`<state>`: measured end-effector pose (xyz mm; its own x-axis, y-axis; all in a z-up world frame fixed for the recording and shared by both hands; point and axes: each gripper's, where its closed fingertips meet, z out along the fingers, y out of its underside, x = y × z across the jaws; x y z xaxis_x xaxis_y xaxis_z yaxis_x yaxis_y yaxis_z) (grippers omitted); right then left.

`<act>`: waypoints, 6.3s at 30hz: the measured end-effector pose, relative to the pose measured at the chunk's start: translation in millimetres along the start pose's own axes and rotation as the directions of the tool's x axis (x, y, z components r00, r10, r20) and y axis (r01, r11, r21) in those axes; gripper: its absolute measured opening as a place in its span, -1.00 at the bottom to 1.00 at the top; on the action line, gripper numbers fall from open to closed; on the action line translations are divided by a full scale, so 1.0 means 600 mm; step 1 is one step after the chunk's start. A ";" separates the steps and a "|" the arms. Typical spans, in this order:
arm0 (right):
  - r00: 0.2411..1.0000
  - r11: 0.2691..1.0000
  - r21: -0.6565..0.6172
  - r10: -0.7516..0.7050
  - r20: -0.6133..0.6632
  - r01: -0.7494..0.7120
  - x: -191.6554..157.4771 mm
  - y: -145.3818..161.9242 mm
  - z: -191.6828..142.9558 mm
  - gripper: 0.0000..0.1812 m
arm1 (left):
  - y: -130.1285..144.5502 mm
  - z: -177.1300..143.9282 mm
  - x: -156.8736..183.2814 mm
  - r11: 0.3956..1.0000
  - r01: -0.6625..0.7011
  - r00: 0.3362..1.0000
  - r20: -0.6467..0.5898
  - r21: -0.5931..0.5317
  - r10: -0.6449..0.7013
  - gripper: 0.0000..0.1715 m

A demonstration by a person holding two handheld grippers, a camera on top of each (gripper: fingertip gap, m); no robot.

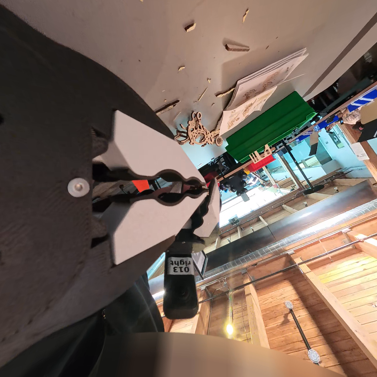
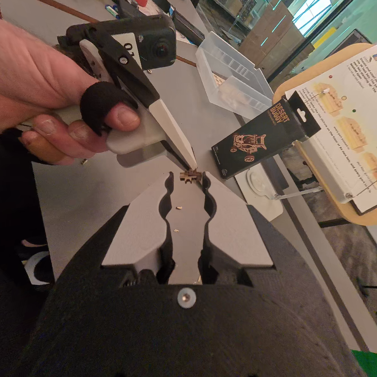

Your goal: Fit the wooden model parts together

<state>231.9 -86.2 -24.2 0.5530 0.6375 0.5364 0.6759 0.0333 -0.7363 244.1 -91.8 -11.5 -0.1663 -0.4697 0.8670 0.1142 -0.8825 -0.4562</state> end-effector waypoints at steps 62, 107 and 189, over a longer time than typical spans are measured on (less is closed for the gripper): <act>0.994 0.993 0.055 0.098 0.049 -0.101 -0.002 -0.008 -0.006 -0.84 | 0.014 0.006 0.016 0.998 -0.064 0.998 -0.016 -0.011 0.064 -0.99; 0.989 0.997 0.027 0.072 0.127 -0.076 -0.030 0.006 0.007 -0.85 | 0.037 -0.010 -0.002 0.993 -0.045 0.997 -0.064 -0.111 0.038 -0.88; 0.844 0.991 -0.078 0.130 0.521 -0.105 -0.229 -0.043 0.015 -0.61 | -0.063 -0.386 -0.219 0.802 -0.316 0.318 0.740 -0.508 0.593 -0.77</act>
<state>134.1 -167.8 -82.4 0.3008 0.9431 0.1416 0.6503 -0.0943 -0.7538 34.9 -2.1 -154.4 0.7392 -0.6558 0.1534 -0.3530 -0.5712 -0.7411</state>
